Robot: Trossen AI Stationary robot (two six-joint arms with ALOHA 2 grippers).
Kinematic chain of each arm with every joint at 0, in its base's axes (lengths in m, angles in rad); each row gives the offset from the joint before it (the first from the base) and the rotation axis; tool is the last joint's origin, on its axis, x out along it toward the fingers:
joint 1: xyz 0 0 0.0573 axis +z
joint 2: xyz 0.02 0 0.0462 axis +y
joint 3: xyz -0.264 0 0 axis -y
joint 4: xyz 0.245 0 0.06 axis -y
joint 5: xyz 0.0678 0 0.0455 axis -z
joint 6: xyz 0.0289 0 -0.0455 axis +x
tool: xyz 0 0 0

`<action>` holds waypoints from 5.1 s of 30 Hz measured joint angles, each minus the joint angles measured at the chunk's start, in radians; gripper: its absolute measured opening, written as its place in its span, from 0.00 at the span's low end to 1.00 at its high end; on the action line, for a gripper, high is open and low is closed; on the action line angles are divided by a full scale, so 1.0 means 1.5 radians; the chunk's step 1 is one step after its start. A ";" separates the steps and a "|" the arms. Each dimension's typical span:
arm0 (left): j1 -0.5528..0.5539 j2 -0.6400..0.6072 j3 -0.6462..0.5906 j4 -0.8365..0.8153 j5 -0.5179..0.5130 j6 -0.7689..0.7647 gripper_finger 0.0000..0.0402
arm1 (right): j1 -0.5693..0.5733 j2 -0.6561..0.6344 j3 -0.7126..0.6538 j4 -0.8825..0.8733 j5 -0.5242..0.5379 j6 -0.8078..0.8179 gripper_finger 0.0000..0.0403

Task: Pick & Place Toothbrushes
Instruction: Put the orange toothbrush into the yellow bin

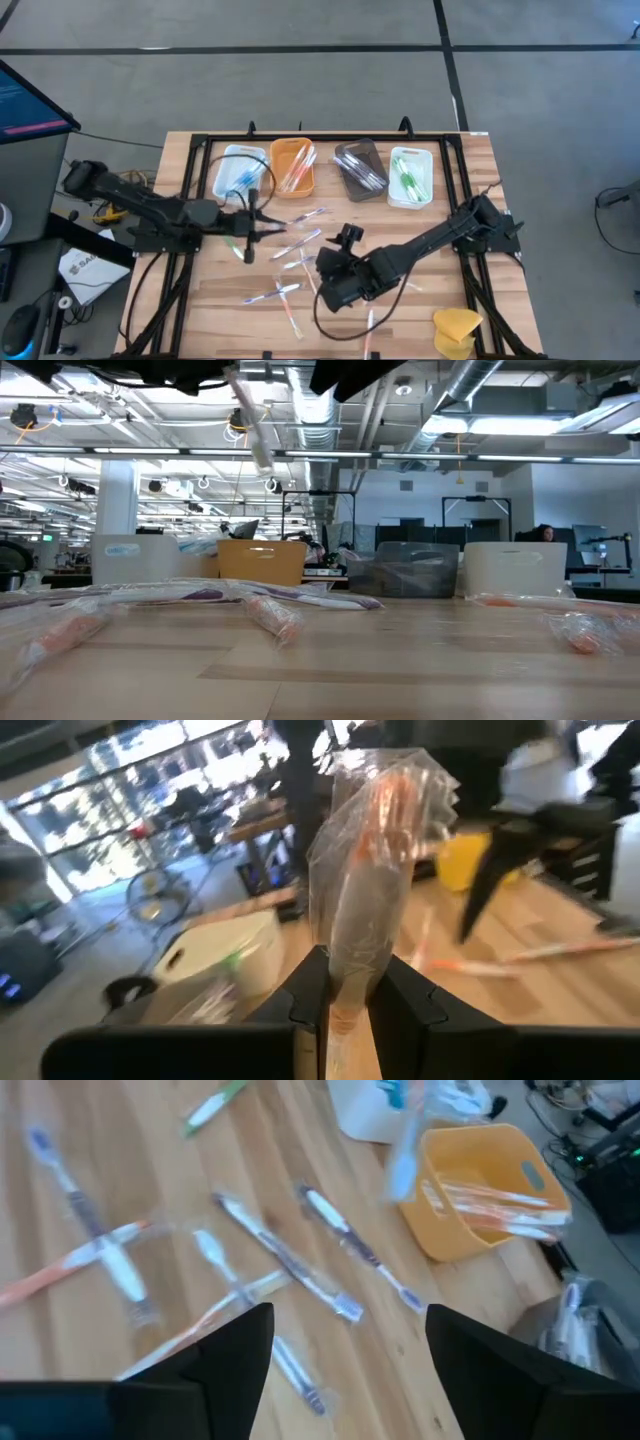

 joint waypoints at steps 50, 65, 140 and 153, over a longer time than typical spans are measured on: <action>0.671 0.476 0.587 -0.729 0.435 -0.098 0.11 | 0.034 0.000 0.000 -0.025 -0.057 0.035 0.63; 0.660 0.531 0.586 -0.734 0.451 -0.155 0.18 | 0.034 -0.001 0.000 -0.032 -0.057 0.052 0.63; 0.446 0.053 0.139 -0.329 0.527 -0.100 0.59 | 0.205 -0.161 -0.102 -0.378 -0.289 0.374 0.63; 0.397 0.054 0.136 -0.325 0.527 -0.125 0.59 | 0.227 -0.398 -0.567 0.126 -0.216 0.393 0.63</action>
